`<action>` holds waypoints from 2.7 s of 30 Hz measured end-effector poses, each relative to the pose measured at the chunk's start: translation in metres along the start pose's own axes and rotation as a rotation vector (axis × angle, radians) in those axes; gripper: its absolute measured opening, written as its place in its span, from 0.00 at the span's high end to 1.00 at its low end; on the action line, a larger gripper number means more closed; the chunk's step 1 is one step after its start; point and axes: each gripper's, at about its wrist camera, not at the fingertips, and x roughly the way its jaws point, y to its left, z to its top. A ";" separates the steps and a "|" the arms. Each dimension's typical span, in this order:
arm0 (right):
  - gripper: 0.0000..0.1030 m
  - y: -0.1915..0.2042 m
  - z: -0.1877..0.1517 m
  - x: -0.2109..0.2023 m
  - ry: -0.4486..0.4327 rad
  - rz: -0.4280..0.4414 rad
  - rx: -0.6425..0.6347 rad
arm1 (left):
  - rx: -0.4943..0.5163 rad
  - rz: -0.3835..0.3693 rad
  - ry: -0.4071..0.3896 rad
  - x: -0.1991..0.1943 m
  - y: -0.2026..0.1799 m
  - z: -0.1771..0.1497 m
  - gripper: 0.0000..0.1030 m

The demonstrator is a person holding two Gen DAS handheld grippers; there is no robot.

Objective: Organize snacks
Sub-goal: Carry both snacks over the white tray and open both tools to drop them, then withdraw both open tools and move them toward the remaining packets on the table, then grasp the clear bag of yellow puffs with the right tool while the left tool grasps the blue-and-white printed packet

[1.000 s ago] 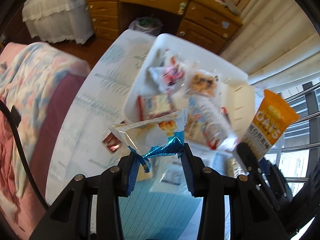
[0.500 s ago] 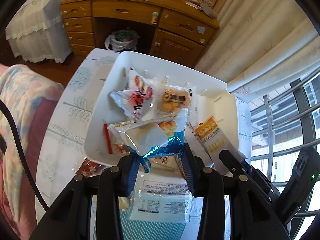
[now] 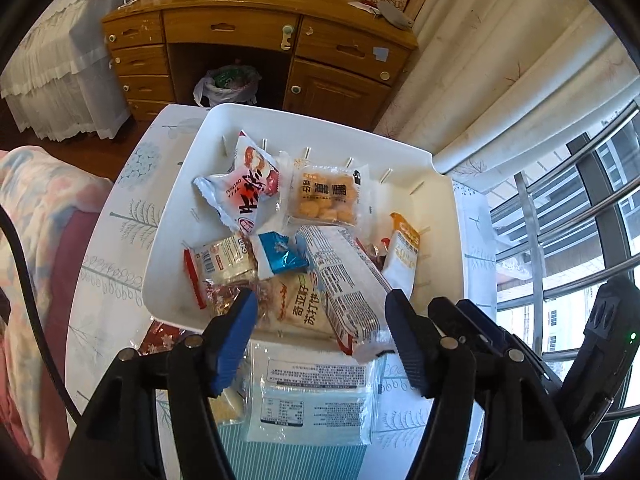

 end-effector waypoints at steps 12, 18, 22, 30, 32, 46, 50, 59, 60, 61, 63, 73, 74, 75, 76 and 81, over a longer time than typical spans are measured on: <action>0.53 0.000 -0.017 -0.045 -0.058 -0.010 -0.003 | -0.013 0.024 0.012 -0.036 0.005 -0.039 0.37; 0.53 -0.007 -0.037 -0.067 -0.070 -0.029 0.002 | -0.045 0.009 0.038 -0.050 0.016 -0.070 0.37; 0.47 -0.013 -0.052 -0.077 -0.072 -0.052 -0.018 | -0.063 0.011 0.065 -0.052 0.022 -0.091 0.37; 0.45 -0.026 -0.076 -0.084 -0.049 -0.105 -0.069 | -0.117 0.003 0.136 -0.036 0.032 -0.125 0.32; 0.43 -0.028 -0.081 -0.083 -0.043 -0.118 -0.089 | -0.121 0.010 0.154 -0.031 0.032 -0.131 0.27; 0.32 -0.044 -0.104 -0.053 0.020 -0.243 -0.254 | -0.115 0.005 0.309 0.022 0.029 -0.145 0.13; 0.32 -0.054 -0.108 -0.038 0.038 -0.289 -0.293 | -0.116 -0.025 0.350 0.043 0.023 -0.147 0.11; 0.32 -0.063 -0.108 -0.011 0.040 -0.359 -0.415 | -0.303 -0.134 0.373 0.080 0.023 -0.159 0.11; 0.32 -0.062 -0.108 -0.009 0.041 -0.361 -0.427 | -0.333 -0.146 0.371 0.083 0.025 -0.160 0.11; 0.32 -0.062 -0.108 -0.006 0.043 -0.362 -0.442 | -0.357 -0.154 0.369 0.086 0.027 -0.160 0.11; 0.32 -0.061 -0.108 -0.001 0.045 -0.361 -0.463 | -0.392 -0.159 0.367 0.093 0.028 -0.161 0.11; 0.32 -0.065 -0.105 0.025 0.068 -0.345 -0.498 | -0.547 -0.178 0.337 0.124 0.032 -0.161 0.11; 0.32 -0.066 -0.104 0.028 0.072 -0.346 -0.496 | -0.560 -0.173 0.336 0.127 0.032 -0.160 0.11; 0.32 -0.068 -0.102 0.031 0.077 -0.346 -0.492 | -0.577 -0.170 0.330 0.129 0.033 -0.160 0.11; 0.32 -0.070 -0.102 0.033 0.079 -0.344 -0.490 | -0.600 -0.170 0.321 0.131 0.033 -0.159 0.11; 0.32 -0.081 -0.100 0.045 0.106 -0.328 -0.470 | -0.640 -0.166 0.307 0.140 0.038 -0.152 0.11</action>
